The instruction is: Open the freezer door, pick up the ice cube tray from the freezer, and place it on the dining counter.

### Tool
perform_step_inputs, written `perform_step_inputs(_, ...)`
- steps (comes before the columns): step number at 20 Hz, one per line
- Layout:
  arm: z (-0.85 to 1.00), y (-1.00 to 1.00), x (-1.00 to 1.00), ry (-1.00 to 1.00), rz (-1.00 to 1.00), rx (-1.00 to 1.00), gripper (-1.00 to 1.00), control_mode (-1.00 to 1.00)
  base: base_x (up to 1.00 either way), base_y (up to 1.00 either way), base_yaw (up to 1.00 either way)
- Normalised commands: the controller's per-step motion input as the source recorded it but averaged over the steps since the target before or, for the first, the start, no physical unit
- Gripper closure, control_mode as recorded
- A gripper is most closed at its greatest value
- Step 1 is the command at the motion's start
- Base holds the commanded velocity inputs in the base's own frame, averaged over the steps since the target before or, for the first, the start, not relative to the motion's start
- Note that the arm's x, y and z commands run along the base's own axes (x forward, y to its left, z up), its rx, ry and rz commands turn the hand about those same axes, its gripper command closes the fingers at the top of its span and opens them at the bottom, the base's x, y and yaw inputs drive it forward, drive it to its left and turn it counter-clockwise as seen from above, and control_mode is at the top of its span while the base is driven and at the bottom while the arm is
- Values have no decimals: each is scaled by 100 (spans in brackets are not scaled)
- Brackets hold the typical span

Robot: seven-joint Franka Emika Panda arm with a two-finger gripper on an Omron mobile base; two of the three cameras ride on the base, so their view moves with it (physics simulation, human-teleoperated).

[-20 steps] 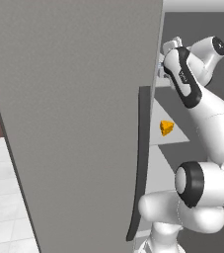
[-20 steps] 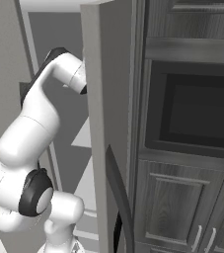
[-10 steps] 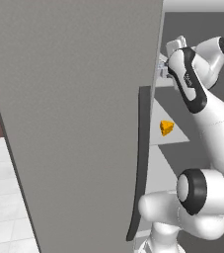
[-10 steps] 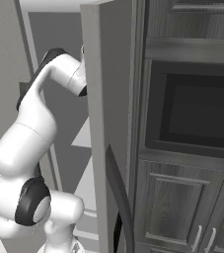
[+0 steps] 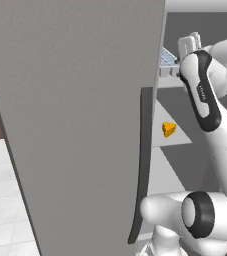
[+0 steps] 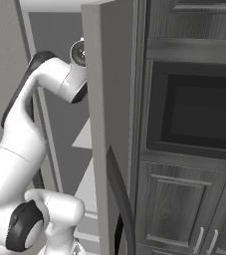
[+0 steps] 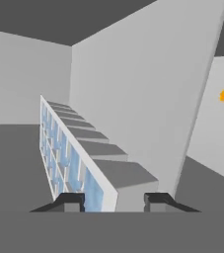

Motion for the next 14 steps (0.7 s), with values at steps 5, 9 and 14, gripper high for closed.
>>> perform_step_inputs(5, 32, 0, -83, 3, 0, 0, 100, -100, 0, 0, 0)
perform_step_inputs(9, 12, 0, -100, 1, 0, 0, 100, -100, 0, 0, 0)
perform_step_inputs(14, 0, 0, -100, 5, 0, 0, 100, -100, 0, 0, 0)
